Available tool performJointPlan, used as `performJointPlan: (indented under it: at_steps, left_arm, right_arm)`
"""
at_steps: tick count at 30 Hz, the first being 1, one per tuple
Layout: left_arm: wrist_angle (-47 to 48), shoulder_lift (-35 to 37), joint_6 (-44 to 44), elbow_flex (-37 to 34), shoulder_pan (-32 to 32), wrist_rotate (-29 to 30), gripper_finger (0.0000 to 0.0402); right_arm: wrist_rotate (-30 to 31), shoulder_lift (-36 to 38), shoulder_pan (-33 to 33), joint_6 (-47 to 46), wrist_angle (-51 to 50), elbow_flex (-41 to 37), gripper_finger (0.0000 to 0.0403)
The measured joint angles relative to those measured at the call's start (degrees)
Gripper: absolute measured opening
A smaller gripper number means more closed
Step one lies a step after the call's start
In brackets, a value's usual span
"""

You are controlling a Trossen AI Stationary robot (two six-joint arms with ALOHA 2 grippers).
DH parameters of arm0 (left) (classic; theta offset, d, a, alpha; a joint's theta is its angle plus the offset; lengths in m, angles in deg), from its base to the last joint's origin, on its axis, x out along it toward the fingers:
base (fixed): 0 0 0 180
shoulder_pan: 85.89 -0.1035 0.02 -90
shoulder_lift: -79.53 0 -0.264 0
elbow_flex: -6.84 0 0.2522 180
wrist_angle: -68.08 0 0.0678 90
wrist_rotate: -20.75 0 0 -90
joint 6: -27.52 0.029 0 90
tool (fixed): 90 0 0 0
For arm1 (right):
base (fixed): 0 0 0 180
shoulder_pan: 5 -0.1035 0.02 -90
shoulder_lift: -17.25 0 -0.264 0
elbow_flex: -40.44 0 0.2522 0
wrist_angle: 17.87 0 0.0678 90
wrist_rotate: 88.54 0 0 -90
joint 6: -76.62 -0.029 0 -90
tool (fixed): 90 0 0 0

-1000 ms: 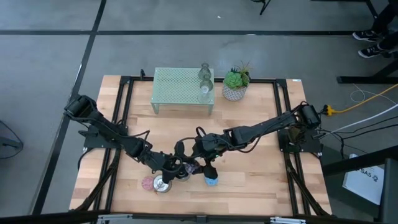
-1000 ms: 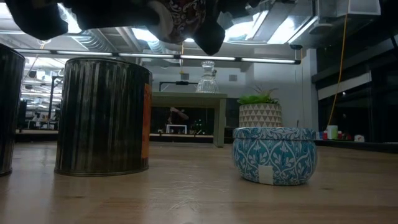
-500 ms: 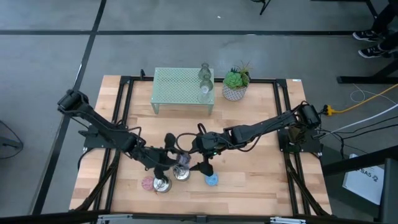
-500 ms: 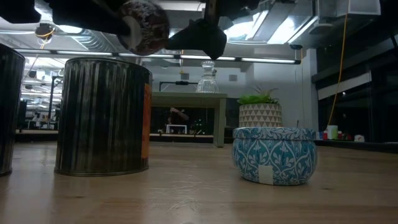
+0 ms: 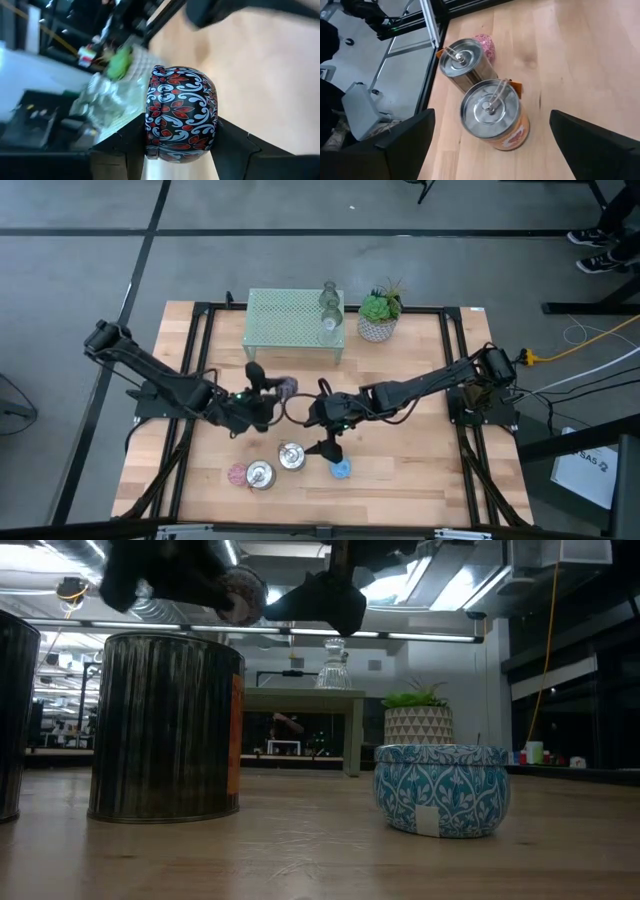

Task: Pick & Place candle stick holders
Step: Put the black and red candle on the shelf

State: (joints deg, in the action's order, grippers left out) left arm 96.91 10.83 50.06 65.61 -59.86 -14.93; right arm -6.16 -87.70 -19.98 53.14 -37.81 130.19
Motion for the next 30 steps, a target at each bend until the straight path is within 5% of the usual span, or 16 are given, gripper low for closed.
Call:
performJointPlan:
  at_steps: [19,30]
  left_arm:
    - [-9.11,-7.97,15.20,0.05,-23.03,2.66,0.0173]
    - [-9.54,-10.09,14.26,0.05,-28.78,-0.97,0.0173]
  right_arm:
    - [0.83,-0.02,-0.92,1.84,-0.04,-0.72,0.0392]
    - [1.05,-0.02,-0.92,1.84,-0.04,-0.74,0.0392]
